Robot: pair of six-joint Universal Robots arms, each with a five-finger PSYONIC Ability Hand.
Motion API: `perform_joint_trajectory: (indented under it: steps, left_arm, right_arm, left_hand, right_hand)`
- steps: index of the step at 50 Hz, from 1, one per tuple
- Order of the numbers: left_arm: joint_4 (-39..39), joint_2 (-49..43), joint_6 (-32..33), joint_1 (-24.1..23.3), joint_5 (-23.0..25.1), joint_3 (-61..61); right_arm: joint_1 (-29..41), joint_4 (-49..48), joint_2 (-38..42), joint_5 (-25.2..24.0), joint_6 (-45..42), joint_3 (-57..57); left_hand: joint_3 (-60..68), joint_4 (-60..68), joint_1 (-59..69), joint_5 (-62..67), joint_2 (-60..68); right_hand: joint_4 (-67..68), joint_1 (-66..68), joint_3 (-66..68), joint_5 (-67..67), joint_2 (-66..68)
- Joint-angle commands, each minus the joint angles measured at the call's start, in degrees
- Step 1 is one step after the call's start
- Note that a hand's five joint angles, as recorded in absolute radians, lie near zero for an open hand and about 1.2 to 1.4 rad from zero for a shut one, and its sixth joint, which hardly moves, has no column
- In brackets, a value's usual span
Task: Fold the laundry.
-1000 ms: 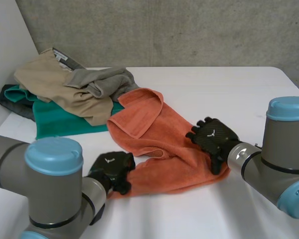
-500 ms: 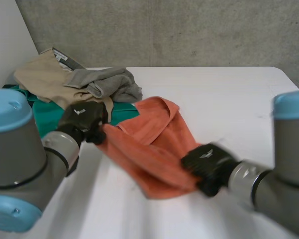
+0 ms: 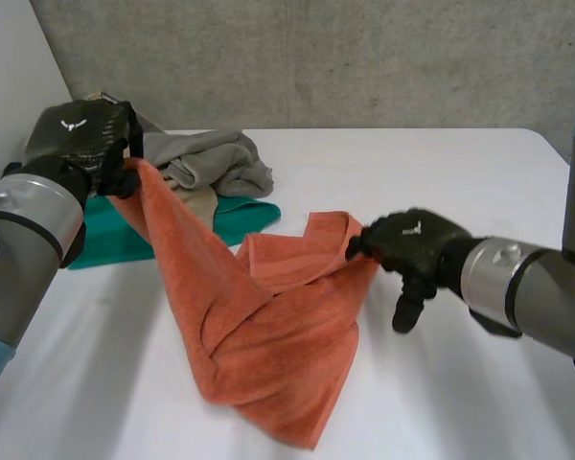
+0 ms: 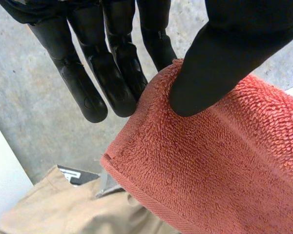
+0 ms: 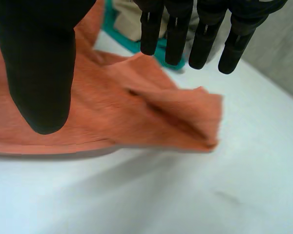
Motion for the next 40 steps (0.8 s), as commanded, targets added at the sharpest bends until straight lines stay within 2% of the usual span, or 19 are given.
perform_joint_trajectory:
  steps: [1, 6, 13, 19, 20, 22, 23, 24, 28, 31, 34, 36, 39, 40]
  left_arm:
    - [-0.05, 4.07, 0.54, -0.92, -0.08, -1.69]
    - [-0.05, 5.56, 0.54, -1.79, -0.08, -2.66]
    - [0.04, 6.79, 0.54, -2.67, -0.08, -3.18]
    - [0.04, 6.62, 0.54, -2.67, -0.08, -3.18]
    - [0.04, 6.62, 0.54, -2.67, -0.08, -3.18]
    - [0.04, 6.62, 0.54, -2.67, -0.08, -3.18]
    - [0.04, 6.62, 0.54, -2.67, -0.17, -3.18]
    - [0.04, 6.62, 0.54, -2.67, -0.08, -3.18]
    - [0.13, 6.71, 0.71, -2.67, -0.08, -3.27]
    - [-0.05, 6.71, 0.71, -2.59, -0.08, -2.83]
    - [-0.13, 6.71, 0.97, -2.41, -0.08, -2.83]
    - [-0.4, 6.71, 1.67, -2.24, -0.08, -3.09]
    - [-1.45, 6.53, 4.92, -2.06, 0.01, -3.62]
    - [-2.06, 6.53, 7.11, -2.06, 0.01, -4.49]
  right_arm:
    - [1.79, -16.49, 10.01, 1.35, 3.93, -6.48]
    - [6.97, -23.79, 19.31, 3.28, 3.41, -11.57]
    - [9.44, -24.07, 28.29, 3.99, -1.5, -17.29]
    - [9.62, -24.51, 33.31, 7.67, -9.68, -20.63]
    - [9.62, -24.59, 33.92, 8.55, -10.73, -21.25]
    - [9.62, -24.68, 34.9, 10.66, -12.75, -22.39]
    - [9.62, -24.68, 34.9, 11.36, -13.37, -22.66]
    - [9.62, -24.68, 34.55, 12.24, -13.81, -22.75]
    - [9.62, -26.17, 27.62, 14.0, -11.45, -21.35]
    - [8.13, -27.58, 19.36, 14.18, -6.62, -18.27]
    - [4.0, -26.45, 10.57, 14.27, -3.63, -15.9]
    - [0.24, -23.21, 4.26, 14.1, -3.79, -14.58]
    - [-3.82, -17.85, -0.33, 14.1, -4.15, -14.31]
    - [-6.88, -13.39, -2.26, 13.92, -4.93, -14.31]
  left_hand:
    - [11.8, 11.28, 13.58, 13.96, 11.48]
    - [11.8, 11.28, 13.58, 13.96, 11.48]
    - [11.8, 11.28, 13.58, 13.96, 11.48]
    - [11.8, 11.28, 13.58, 13.96, 11.48]
    - [11.8, 11.28, 13.58, 13.96, 11.48]
    - [11.8, 11.28, 13.58, 13.96, 11.48]
    - [11.8, 11.28, 13.58, 13.96, 11.48]
    - [11.8, 11.28, 13.58, 13.96, 11.48]
    - [11.8, 11.28, 13.58, 13.96, 11.48]
    - [11.8, 11.28, 13.58, 13.96, 11.48]
    - [11.8, 11.28, 13.58, 13.96, 11.48]
    - [11.8, 11.28, 13.58, 13.96, 11.48]
    - [11.8, 11.28, 13.58, 13.96, 11.48]
    - [11.8, 11.28, 13.58, 13.96, 11.48]
  right_hand:
    - [1.22, -0.11, 0.6, 2.36, 0.13]
    - [1.73, 0.4, 1.11, 2.86, 0.63]
    - [4.42, 3.09, 3.8, 5.55, 3.32]
    - [11.3, 9.98, 10.69, 12.44, 10.21]
    - [13.31, 11.99, 12.69, 14.45, 12.22]
    - [27.89, 26.57, 27.27, 29.03, 26.8]
    - [39.79, 38.46, 39.17, 40.93, 38.7]
    - [58.23, 56.9, 57.61, 59.37, 57.13]
    - [58.69, 57.36, 58.07, 59.83, 57.6]
    - [58.69, 57.36, 58.07, 59.83, 57.6]
    - [58.69, 57.36, 58.07, 59.83, 57.6]
    - [58.69, 57.36, 58.07, 59.83, 57.6]
    - [58.69, 57.36, 58.07, 59.83, 57.6]
    - [58.69, 57.36, 58.07, 59.83, 57.6]
